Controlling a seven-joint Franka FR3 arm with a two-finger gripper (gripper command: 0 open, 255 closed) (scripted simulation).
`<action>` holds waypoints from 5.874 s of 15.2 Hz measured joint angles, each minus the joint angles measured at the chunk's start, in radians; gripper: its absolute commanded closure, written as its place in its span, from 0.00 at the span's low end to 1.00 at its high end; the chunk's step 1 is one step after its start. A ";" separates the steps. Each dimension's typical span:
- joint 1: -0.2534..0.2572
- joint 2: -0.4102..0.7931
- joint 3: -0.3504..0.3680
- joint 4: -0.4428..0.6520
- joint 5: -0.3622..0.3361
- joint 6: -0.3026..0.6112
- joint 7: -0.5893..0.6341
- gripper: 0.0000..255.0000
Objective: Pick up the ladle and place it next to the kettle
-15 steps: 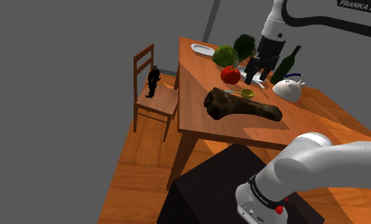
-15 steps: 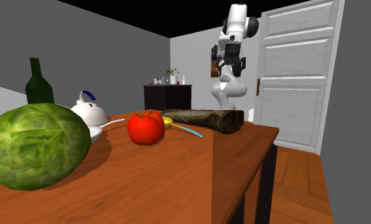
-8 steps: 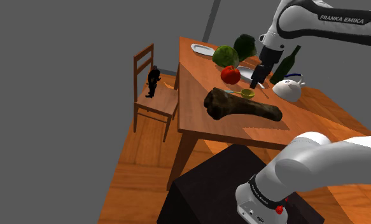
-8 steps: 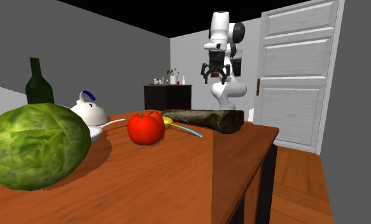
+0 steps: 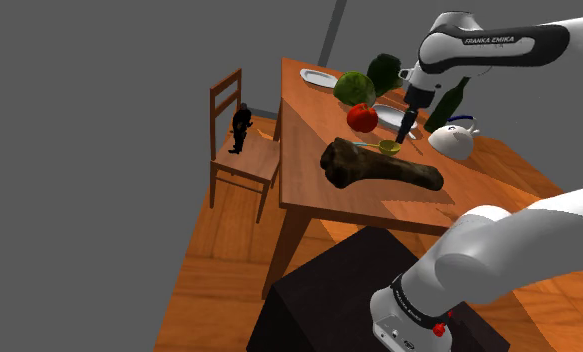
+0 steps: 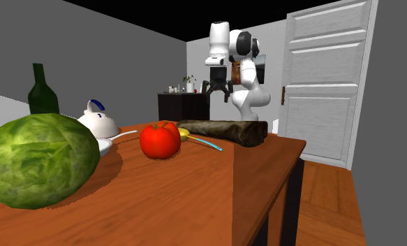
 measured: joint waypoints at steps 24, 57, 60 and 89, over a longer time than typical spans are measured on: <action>-0.064 0.845 -0.153 0.411 0.505 0.221 -0.964 0.00; -0.037 0.749 -0.190 0.510 0.434 0.049 -0.930 1.00; -0.035 0.738 -0.194 0.541 0.425 0.011 -0.926 1.00; -0.079 0.731 -0.216 0.920 0.413 -0.369 -0.948 1.00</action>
